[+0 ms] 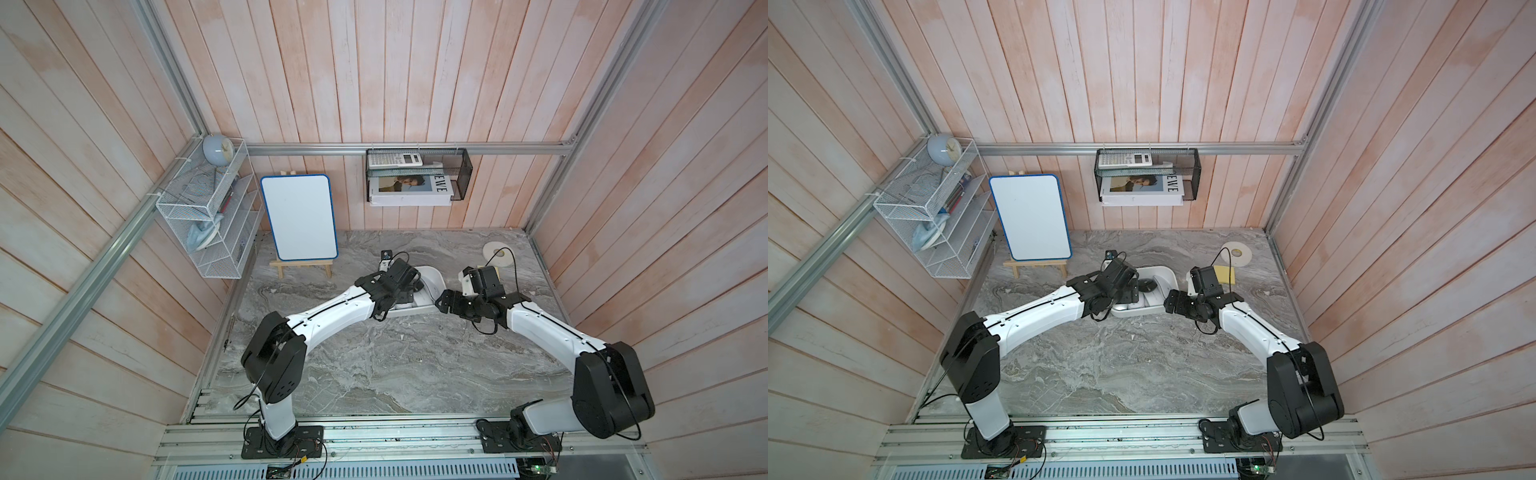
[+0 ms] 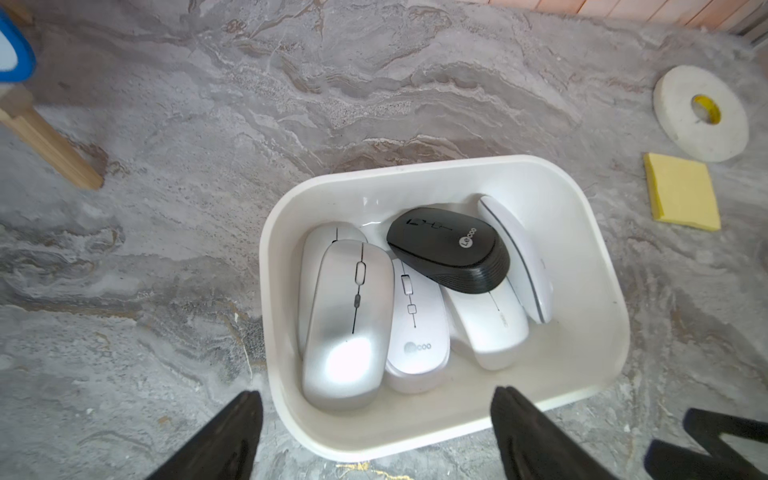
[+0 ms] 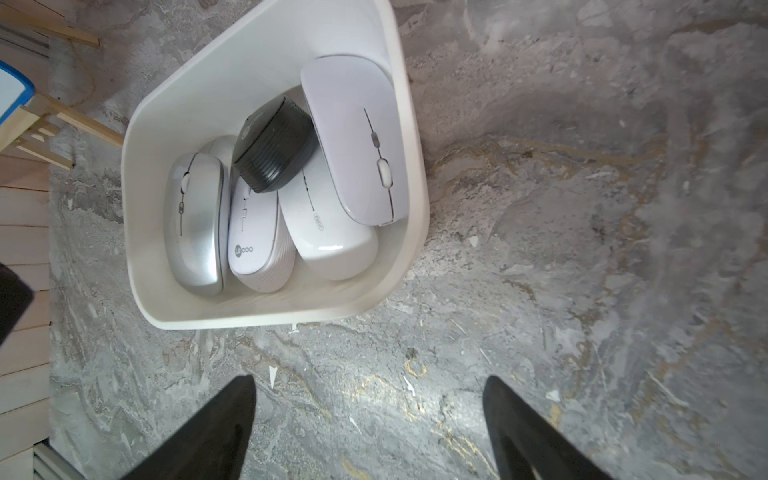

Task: Take out the mouse from the storage box
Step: Move the storage box to the center of the board, then pick up the mouse from the storage box.

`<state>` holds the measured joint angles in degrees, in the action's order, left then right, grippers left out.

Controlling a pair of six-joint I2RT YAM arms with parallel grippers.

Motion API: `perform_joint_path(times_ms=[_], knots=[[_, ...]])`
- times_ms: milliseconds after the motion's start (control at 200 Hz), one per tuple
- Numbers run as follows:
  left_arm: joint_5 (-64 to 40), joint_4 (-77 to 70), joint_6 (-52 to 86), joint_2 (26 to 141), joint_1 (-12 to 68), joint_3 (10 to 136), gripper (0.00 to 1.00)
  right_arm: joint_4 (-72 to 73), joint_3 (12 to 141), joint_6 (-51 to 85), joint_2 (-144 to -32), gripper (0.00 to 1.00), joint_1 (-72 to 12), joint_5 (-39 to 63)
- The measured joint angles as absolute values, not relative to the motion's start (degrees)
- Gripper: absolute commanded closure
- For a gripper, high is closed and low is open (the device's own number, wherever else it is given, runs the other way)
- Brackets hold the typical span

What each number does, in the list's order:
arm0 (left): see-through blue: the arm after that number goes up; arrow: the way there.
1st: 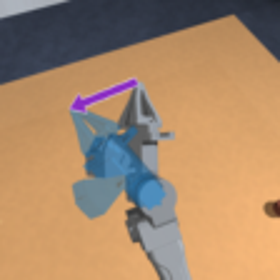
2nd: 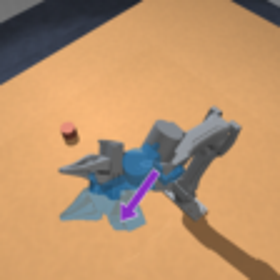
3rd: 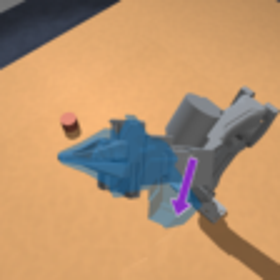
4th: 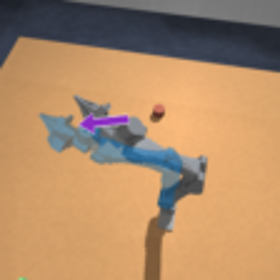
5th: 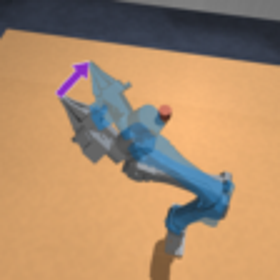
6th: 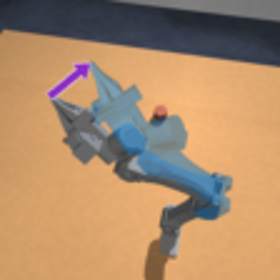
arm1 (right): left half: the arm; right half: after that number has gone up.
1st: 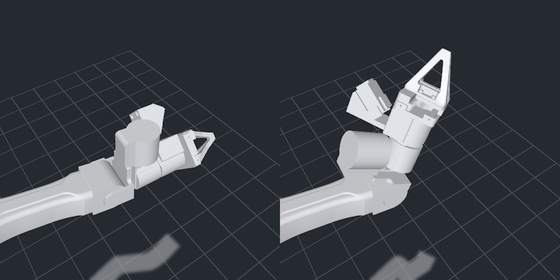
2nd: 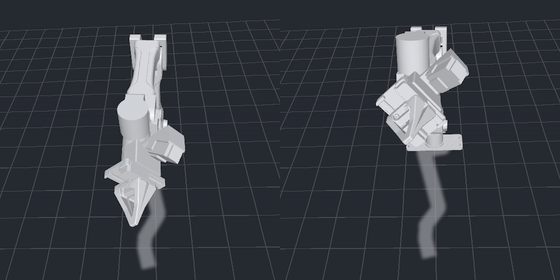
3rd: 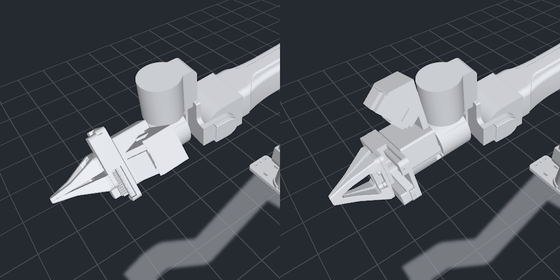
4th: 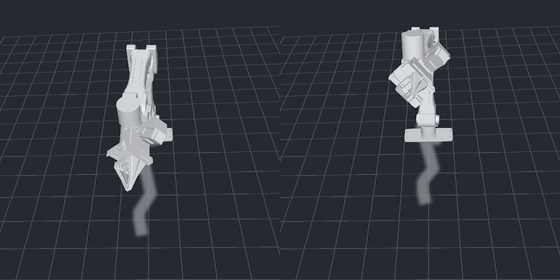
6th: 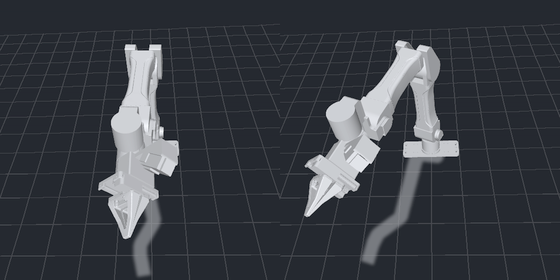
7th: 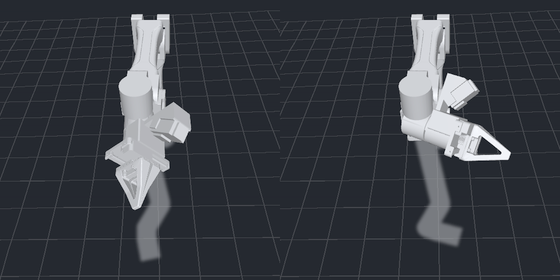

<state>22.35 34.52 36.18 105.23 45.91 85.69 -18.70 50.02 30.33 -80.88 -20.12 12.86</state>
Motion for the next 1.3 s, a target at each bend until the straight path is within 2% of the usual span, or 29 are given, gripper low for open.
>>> perform_joint_path(times_ms=[370,720,955,1300], knots=[[29.02,48.64,29.28,121.58,46.50,102.59,0.03,-19.40,47.33,28.51,-78.17,0.10,-20.12,11.84],[30.26,53.19,27.59,127.61,45.04,109.30,0.03,-19.77,45.17,27.79,-75.13,0.10,-20.12,11.79],[29.43,53.74,27.59,129.58,43.48,109.45,0.05,-19.97,44.88,27.77,-73.54,0.10,-20.12,11.77],[26.83,52.49,27.46,131.04,42.13,109.71,0.18,-20.25,44.88,27.79,-72.88,0.10,-21.21,11.57]])
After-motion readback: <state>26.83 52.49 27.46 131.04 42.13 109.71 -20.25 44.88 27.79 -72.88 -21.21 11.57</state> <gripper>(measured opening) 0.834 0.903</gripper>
